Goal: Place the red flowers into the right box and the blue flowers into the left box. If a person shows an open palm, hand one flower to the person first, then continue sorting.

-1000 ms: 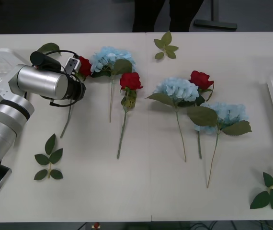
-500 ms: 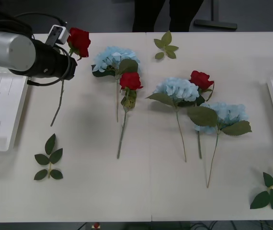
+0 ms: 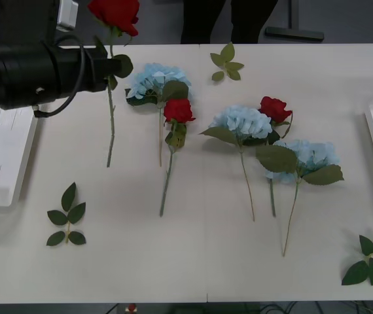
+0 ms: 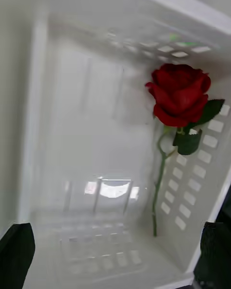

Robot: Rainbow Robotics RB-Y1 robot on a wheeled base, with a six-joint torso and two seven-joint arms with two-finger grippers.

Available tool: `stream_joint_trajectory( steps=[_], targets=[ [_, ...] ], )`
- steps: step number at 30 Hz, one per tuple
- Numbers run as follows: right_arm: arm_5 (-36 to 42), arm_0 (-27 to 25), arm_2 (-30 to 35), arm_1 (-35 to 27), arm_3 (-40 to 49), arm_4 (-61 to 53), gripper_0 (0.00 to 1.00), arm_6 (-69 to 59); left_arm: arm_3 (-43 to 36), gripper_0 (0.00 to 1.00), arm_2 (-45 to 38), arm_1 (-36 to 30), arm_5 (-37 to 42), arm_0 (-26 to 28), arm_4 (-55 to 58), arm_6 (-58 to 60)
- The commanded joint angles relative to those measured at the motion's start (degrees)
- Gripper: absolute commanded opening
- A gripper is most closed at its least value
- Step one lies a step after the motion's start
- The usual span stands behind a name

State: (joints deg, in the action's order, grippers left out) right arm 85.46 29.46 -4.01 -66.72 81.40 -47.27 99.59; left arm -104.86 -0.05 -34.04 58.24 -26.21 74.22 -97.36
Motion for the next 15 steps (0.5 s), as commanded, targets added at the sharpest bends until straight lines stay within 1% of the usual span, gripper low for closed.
stream_joint_trajectory(
  steps=[1, 4, 6, 9, 15],
  targets=[
    [2.7, 0.5, 1.5, -1.8, 6.0, -5.6, 1.0, -2.4, -1.7, 0.0, 3.0, 0.6, -3.9, 0.0, 8.7, -7.8],
    [3.3, 0.0, 1.1, -1.8, 9.7, -9.0, 1.0, -5.7, -1.7, 0.0, 4.8, 2.2, -7.5, 0.5, 15.5, -11.3],
    [4.4, -1.7, 1.1, -1.8, 14.1, -10.0, 1.0, -9.1, -1.7, 0.0, 7.0, 4.0, -11.7, 0.8, 21.0, -14.3],
    [4.4, -5.0, 1.0, -1.8, 20.6, -9.7, 1.0, -13.9, -1.7, 0.0, 9.6, 6.4, -16.3, 0.8, 25.4, -17.9],
    [3.2, -11.2, 1.0, -1.8, 30.0, -11.4, 1.0, -24.4, -1.7, 0.0, 14.2, 10.7, -23.2, 0.5, 27.9, -22.3]
  ],
)
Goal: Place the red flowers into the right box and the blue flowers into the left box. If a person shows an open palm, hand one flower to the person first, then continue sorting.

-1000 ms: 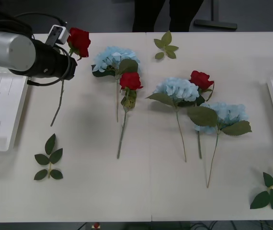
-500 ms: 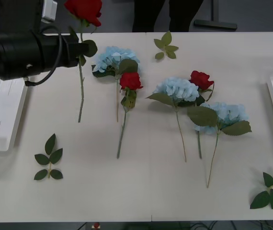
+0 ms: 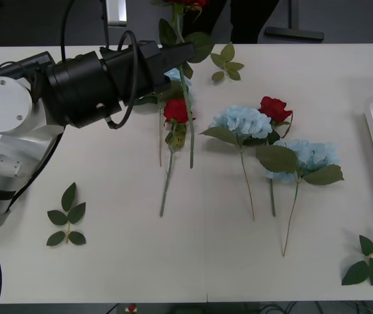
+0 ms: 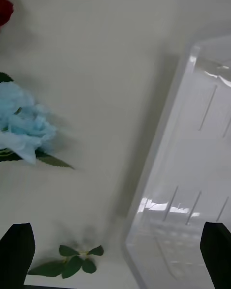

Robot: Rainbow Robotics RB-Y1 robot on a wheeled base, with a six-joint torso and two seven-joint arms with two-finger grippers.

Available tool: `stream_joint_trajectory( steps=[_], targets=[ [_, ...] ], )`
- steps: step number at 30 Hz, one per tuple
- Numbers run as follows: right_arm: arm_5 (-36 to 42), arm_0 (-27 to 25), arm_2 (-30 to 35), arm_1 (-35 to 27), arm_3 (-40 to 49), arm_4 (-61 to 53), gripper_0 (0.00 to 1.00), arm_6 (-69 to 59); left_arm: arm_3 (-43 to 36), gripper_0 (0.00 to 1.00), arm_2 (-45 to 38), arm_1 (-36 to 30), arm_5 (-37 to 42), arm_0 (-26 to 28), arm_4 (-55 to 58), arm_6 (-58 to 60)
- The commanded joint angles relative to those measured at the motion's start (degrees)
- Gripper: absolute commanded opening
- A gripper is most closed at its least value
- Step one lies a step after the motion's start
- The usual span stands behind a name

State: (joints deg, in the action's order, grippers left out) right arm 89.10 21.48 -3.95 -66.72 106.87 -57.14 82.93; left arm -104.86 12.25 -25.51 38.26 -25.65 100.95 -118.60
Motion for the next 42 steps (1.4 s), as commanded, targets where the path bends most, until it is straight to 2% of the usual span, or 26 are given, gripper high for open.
stream_joint_trajectory(
  steps=[1, 8, 12, 26, 36, 42],
  targets=[
    [-0.5, -4.1, 1.0, -1.7, 5.7, -1.7, 1.0, -9.1, -1.7, 0.0, 2.4, 2.8, -4.1, -0.3, 1.3, -1.2],
    [-4.5, -11.6, 0.6, -1.1, 13.4, 0.8, 1.0, -19.9, -1.7, 0.0, 5.8, 6.5, -10.3, -1.8, 2.0, -1.9],
    [-4.5, -13.7, -0.4, 1.0, 16.4, 4.7, 1.0, -21.2, -1.7, 0.0, 5.9, 7.1, -11.1, -2.2, 2.1, -1.6],
    [-9.7, -13.8, -14.3, 4.6, 16.9, 19.2, 1.0, -24.7, -1.7, 0.0, 6.0, 5.1, -10.9, -2.2, 2.6, -0.8],
    [-8.9, -13.7, -16.9, 10.6, 15.9, 21.7, 1.0, -26.2, -1.7, 0.0, 6.0, 5.1, -10.7, -2.2, 3.4, -0.8],
    [-8.9, -11.6, -20.1, 14.4, 13.4, 24.4, 1.0, -26.4, -1.7, 0.0, 6.0, 5.1, -10.7, -2.2, 3.5, -0.8]
  ],
)
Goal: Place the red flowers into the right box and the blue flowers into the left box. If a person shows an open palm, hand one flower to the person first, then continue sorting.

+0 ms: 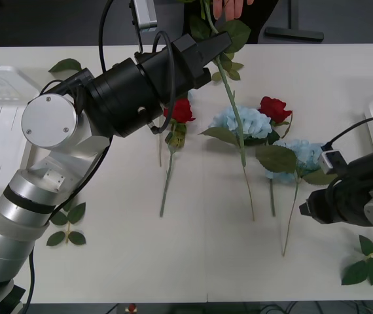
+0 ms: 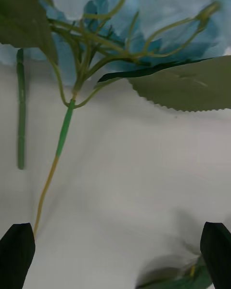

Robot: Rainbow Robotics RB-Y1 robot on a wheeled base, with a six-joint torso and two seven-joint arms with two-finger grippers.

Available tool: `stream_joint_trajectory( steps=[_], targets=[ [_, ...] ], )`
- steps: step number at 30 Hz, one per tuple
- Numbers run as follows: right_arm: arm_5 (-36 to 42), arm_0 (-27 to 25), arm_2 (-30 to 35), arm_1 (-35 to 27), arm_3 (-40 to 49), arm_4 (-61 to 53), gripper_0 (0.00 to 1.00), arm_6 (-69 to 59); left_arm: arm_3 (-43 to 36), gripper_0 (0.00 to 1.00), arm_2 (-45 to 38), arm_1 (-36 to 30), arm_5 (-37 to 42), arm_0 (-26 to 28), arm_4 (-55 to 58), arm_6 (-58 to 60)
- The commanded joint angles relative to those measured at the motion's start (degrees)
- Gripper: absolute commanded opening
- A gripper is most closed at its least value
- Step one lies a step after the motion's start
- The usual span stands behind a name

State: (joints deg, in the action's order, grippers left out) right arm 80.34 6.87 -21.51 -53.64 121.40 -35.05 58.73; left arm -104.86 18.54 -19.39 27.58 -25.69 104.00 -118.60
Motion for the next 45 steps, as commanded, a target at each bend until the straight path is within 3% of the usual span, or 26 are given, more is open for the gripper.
stream_joint_trajectory(
  steps=[1, 25, 32, 34, 36, 41, 45],
  targets=[
    [-0.1, 3.4, -2.9, 2.0, -1.7, 2.8, 1.0, -2.3, -1.7, 0.0, -0.3, -1.0, -0.1, -2.2, 0.4, -0.8],
    [0.8, 7.9, -3.3, 13.0, -12.4, 6.6, 1.0, -0.7, -1.7, 0.0, -0.2, -1.0, 0.3, -2.1, 0.8, -0.3],
    [0.8, 8.3, -3.3, 15.9, -14.5, 8.0, 0.94, -0.3, -1.7, 0.0, -0.1, -1.0, 0.3, -2.0, 0.8, 0.0],
    [0.8, 8.3, -3.2, 16.6, -14.8, 8.2, 0.86, -0.3, -1.7, 0.0, -0.1, -1.0, 0.3, -2.0, 0.8, 0.2],
    [0.9, 8.4, -3.2, 17.1, -14.8, 8.4, 0.69, -0.3, -1.7, 0.0, -0.2, -1.0, 0.3, -2.0, 0.9, 0.4],
    [0.9, 8.5, -3.2, 17.7, -14.8, 8.8, 0.43, -0.3, -1.7, 0.0, -0.1, -1.0, 0.4, -2.0, 0.9, 0.6],
    [0.9, 8.6, -3.2, 18.0, -14.8, 8.7, 0.15, -0.4, -1.7, 0.0, -0.1, -1.0, 0.4, -2.0, 0.9, 0.9]
  ],
)
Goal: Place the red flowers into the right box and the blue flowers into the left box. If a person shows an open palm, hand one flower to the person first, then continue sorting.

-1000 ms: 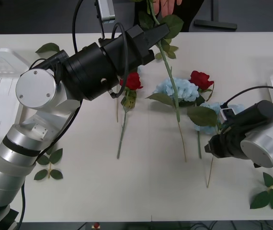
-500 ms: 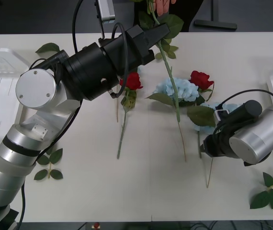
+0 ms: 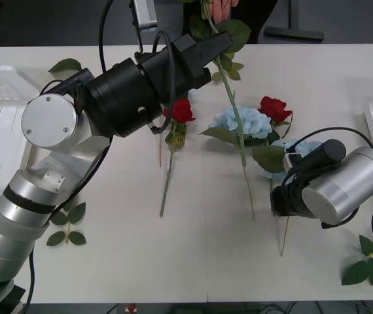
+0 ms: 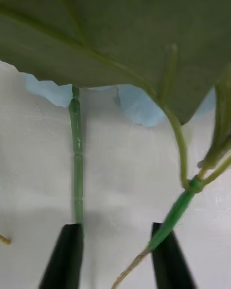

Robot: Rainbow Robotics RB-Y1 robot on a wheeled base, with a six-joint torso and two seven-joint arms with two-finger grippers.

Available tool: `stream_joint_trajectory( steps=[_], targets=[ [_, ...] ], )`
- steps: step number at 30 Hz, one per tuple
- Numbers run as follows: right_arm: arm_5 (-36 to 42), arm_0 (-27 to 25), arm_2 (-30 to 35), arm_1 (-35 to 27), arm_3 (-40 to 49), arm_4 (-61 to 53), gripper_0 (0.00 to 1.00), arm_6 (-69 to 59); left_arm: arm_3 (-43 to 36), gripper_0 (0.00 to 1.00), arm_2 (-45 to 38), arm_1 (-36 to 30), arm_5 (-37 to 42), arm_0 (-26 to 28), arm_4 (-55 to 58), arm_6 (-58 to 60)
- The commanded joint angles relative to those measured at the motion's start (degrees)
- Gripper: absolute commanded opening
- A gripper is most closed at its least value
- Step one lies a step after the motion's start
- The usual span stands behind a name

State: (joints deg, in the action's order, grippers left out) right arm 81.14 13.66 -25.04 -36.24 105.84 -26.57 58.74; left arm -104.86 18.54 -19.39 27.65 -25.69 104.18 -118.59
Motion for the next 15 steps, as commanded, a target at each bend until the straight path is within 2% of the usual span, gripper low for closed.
stream_joint_trajectory(
  steps=[1, 6, 15],
  targets=[
    [0.1, 1.8, 0.3, 0.6, 0.8, 0.2, 0.11, -0.4, -1.7, 0.0, -0.1, -1.0, 0.3, -2.0, 0.8, 1.0],
    [0.1, 1.8, 0.3, 0.7, 0.8, 0.6, 0.0, -0.3, -1.7, 0.0, -0.1, -1.0, 0.3, -2.0, 0.8, 1.1],
    [0.1, 2.9, 2.4, 0.1, 1.4, -0.7, 0.0, 0.4, -1.7, 0.0, -0.2, -1.0, 0.3, -2.0, 0.8, 1.1]
  ],
)
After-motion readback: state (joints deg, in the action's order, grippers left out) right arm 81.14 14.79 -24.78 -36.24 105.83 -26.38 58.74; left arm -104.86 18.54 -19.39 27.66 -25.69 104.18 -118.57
